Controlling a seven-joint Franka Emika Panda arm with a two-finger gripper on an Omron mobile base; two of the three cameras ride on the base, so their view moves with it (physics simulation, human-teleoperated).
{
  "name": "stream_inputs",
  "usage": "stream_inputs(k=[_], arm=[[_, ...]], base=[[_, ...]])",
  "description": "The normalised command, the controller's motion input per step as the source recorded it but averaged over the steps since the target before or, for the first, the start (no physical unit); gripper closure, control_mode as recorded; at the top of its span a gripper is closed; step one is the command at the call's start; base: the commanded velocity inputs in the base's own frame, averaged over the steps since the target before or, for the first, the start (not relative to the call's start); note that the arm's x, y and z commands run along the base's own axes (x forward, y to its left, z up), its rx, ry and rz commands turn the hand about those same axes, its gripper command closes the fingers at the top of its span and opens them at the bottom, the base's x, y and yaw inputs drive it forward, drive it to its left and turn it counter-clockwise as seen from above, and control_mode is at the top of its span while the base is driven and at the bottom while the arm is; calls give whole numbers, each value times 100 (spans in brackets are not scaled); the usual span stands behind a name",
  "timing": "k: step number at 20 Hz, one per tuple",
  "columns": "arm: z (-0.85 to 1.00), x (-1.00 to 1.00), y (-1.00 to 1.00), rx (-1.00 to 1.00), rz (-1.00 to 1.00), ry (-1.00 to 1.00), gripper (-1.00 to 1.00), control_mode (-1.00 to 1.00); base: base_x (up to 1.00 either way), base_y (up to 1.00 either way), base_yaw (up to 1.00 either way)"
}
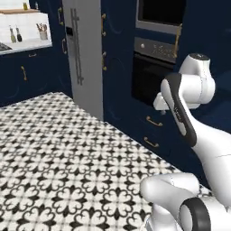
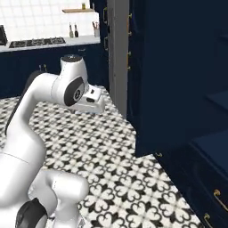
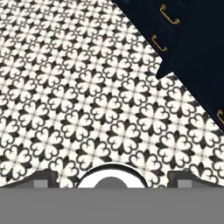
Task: Pick up the bowls on the counter and stack them on top of one another in the open cabinet. Place the smaller bowl on top of the larger bowl.
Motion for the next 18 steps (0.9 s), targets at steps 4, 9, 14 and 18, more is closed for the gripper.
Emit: stream_inputs(k=[4, 9, 14, 18], arm=[[0, 0, 0, 0, 0, 0, -100, 100], [0, 0, 0, 0, 0, 0, -100, 100], [0, 0, 0, 0, 0, 0, -100, 100], [0, 0, 0, 0, 0, 0, -100, 100]], base=[[48, 5, 82], [58, 6, 82], [17, 0, 99], [35, 0, 95]])
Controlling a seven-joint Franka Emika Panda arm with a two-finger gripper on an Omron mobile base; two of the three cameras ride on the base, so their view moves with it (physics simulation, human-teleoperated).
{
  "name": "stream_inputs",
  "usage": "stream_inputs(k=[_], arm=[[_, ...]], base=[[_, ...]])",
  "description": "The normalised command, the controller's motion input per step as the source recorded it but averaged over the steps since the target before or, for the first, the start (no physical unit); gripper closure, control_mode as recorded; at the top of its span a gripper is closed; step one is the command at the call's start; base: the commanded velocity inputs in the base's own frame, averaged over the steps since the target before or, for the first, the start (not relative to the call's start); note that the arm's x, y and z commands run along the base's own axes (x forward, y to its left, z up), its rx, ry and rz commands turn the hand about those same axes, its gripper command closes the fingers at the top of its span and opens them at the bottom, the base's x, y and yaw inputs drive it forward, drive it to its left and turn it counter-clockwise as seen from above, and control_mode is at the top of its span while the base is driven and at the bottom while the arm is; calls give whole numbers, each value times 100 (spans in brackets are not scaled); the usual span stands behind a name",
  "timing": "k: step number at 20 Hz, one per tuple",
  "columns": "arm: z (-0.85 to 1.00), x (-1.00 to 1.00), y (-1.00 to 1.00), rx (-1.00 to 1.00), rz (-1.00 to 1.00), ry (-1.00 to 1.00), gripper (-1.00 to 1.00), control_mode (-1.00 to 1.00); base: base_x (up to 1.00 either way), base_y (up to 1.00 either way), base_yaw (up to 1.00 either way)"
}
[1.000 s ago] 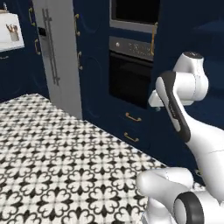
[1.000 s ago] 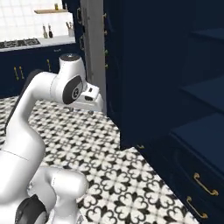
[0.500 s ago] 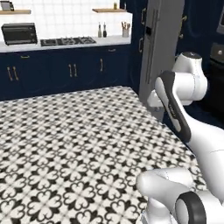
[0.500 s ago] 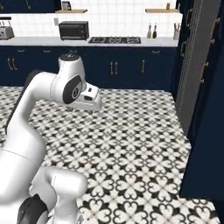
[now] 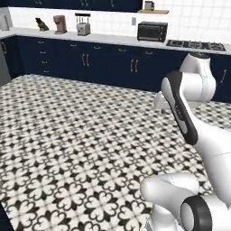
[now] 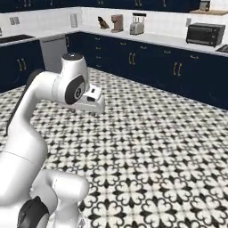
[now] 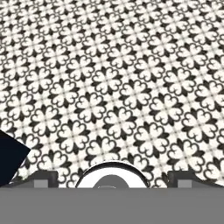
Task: Pick up the bowls on the counter and stack them on top of one another in the open cabinet. Place the smaller bowl on top of the larger bowl.
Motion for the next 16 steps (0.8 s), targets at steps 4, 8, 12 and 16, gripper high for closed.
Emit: stream_inputs(k=[4, 8, 12, 16], arm=[[0, 0, 0, 0, 0, 0, -100, 100], [0, 0, 0, 0, 0, 0, -100, 100], [0, 0, 0, 0, 0, 0, -100, 100], [0, 0, 0, 0, 0, 0, -100, 100]], base=[[49, 0, 92], [94, -29, 68], [100, -53, 51], [100, -41, 58]])
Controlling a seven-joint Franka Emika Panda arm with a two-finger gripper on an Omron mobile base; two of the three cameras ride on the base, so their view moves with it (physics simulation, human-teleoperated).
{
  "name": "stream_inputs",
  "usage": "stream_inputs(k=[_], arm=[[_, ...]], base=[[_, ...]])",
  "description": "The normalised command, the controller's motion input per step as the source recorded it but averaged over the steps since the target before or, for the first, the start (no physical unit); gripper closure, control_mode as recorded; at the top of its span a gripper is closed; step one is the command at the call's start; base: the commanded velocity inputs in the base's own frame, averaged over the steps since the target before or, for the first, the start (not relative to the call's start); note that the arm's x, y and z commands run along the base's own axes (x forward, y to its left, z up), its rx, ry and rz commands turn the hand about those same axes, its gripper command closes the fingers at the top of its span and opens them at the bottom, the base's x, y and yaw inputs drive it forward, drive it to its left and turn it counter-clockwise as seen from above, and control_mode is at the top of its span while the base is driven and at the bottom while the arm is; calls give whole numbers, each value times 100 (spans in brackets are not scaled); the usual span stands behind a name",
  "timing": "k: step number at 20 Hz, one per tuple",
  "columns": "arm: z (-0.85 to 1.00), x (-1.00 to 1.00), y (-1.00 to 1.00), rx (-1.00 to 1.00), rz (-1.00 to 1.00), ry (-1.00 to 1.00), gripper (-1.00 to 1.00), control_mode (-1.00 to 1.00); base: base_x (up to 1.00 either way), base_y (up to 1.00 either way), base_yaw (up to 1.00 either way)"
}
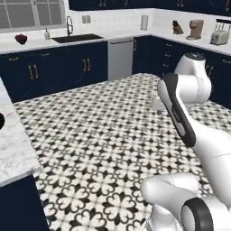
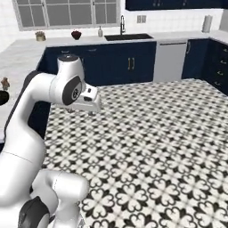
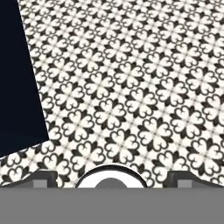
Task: Pick up the bowls on the counter and stack them on top of one another in the open cabinet. Place the smaller bowl on top of the larger bowl.
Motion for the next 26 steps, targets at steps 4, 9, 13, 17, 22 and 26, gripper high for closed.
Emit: stream_inputs(k=[4, 9, 13, 17, 22, 26], arm=[[0, 0, 0, 0, 0, 0, -100, 100], [0, 0, 0, 0, 0, 0, -100, 100], [0, 0, 0, 0, 0, 0, -100, 100], [0, 0, 0, 0, 0, 0, -100, 100], [0, 0, 0, 0, 0, 0, -100, 100], [0, 0, 0, 0, 0, 0, -100, 100]], base=[[100, -10, 73], [92, -18, 74], [90, -57, 59], [91, -84, 46], [87, -76, 50], [37, -26, 76]])
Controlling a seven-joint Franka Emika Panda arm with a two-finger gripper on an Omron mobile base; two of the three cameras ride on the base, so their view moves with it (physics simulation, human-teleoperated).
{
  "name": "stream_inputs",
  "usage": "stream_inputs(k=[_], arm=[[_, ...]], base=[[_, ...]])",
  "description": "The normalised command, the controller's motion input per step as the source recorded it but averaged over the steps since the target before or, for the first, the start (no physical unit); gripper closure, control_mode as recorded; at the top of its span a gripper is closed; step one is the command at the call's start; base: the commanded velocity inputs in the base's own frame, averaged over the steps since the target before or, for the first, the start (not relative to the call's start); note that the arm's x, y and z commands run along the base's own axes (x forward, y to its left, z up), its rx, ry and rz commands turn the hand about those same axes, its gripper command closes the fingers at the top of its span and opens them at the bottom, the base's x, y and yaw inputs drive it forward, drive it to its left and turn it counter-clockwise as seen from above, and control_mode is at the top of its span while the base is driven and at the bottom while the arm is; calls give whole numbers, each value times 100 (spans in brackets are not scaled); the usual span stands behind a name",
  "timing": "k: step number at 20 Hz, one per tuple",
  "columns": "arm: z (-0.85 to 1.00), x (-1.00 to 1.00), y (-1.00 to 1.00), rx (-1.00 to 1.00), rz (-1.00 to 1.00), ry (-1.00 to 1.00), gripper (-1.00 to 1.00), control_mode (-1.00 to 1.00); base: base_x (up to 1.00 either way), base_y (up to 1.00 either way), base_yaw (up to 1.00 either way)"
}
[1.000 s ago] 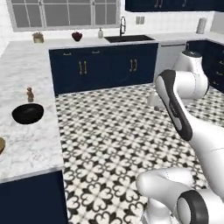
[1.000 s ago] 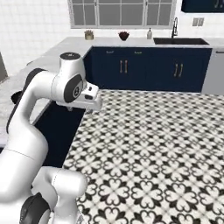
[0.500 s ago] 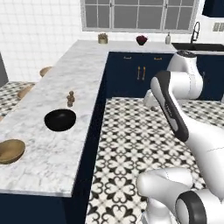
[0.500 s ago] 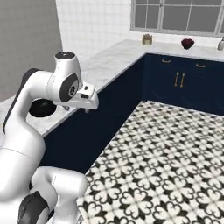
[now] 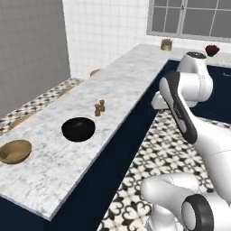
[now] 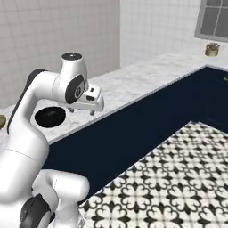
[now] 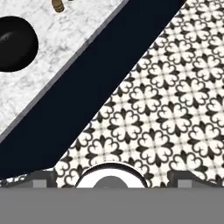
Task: Pick up the bowls on the counter and stack them on top of one another in the open cabinet. Place the smaller bowl on top of the larger bowl.
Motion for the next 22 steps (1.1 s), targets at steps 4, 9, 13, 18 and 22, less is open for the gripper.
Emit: stream_inputs(k=[4, 9, 13, 18, 22], arm=[[0, 0, 0, 0, 0, 0, -100, 100], [0, 0, 0, 0, 0, 0, -100, 100], [0, 0, 0, 0, 0, 0, -100, 100], [0, 0, 0, 0, 0, 0, -100, 100], [0, 0, 0, 0, 0, 0, -100, 100]], base=[[24, -15, 83], [25, -9, 85], [66, -40, 68], [72, -59, 40], [60, -27, 29]])
